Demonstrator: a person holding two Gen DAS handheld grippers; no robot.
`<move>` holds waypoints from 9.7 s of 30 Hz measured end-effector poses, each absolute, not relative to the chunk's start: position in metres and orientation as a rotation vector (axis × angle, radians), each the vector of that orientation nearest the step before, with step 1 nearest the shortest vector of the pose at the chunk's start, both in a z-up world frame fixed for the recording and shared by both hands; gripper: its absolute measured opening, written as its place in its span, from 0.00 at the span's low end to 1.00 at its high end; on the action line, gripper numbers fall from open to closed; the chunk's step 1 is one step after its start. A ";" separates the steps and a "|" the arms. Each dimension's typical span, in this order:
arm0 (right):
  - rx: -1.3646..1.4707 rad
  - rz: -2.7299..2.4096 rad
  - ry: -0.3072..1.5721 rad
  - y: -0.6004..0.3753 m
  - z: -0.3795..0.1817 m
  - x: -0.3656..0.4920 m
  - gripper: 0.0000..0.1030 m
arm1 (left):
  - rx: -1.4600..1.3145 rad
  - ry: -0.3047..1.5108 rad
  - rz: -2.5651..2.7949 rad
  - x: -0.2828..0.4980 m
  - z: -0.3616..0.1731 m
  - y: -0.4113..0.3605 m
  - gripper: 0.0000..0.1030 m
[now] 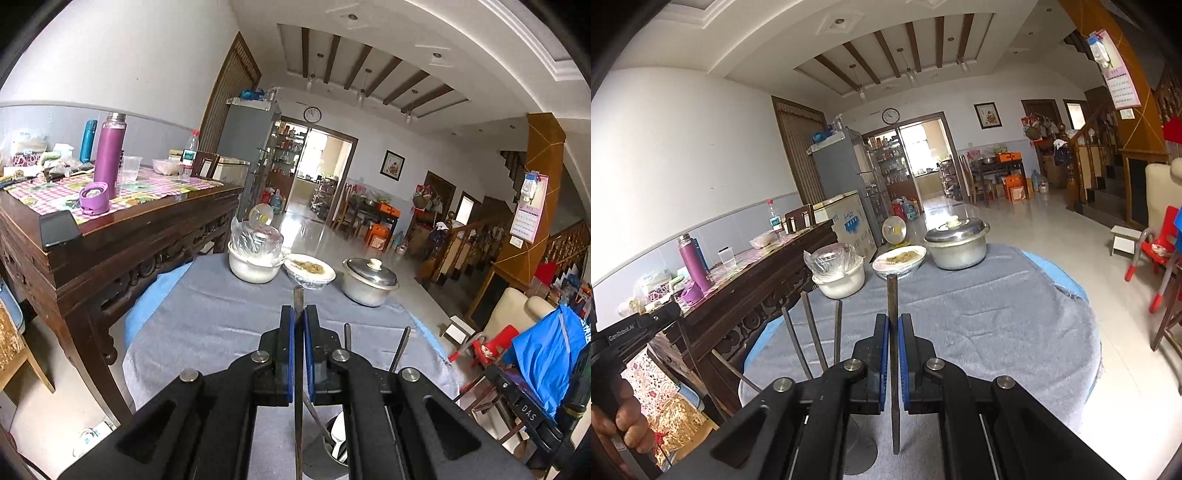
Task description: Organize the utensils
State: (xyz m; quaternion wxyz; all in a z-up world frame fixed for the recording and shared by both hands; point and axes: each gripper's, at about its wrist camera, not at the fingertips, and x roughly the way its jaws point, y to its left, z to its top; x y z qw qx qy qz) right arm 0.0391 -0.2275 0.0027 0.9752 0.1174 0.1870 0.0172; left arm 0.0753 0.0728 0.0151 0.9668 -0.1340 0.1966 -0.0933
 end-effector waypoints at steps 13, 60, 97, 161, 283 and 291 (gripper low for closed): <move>0.193 0.051 0.311 -0.216 0.036 0.028 0.06 | -0.222 0.371 -0.139 0.071 0.029 0.064 0.05; 0.167 0.174 0.316 -0.168 0.060 0.050 0.06 | -0.288 0.343 -0.186 0.112 0.046 0.024 0.05; 0.163 0.168 0.406 -0.162 0.028 0.050 0.06 | -0.212 0.431 -0.148 0.121 0.004 0.008 0.05; 0.281 0.211 0.540 -0.178 -0.009 0.062 0.18 | -0.021 0.552 -0.226 0.107 -0.017 -0.003 0.80; 0.053 0.013 0.602 -0.095 -0.013 -0.015 0.56 | 0.016 0.718 -0.008 0.015 -0.036 0.079 0.90; 0.061 0.009 0.606 -0.101 -0.014 -0.012 0.56 | 0.019 0.720 -0.007 0.016 -0.037 0.078 0.90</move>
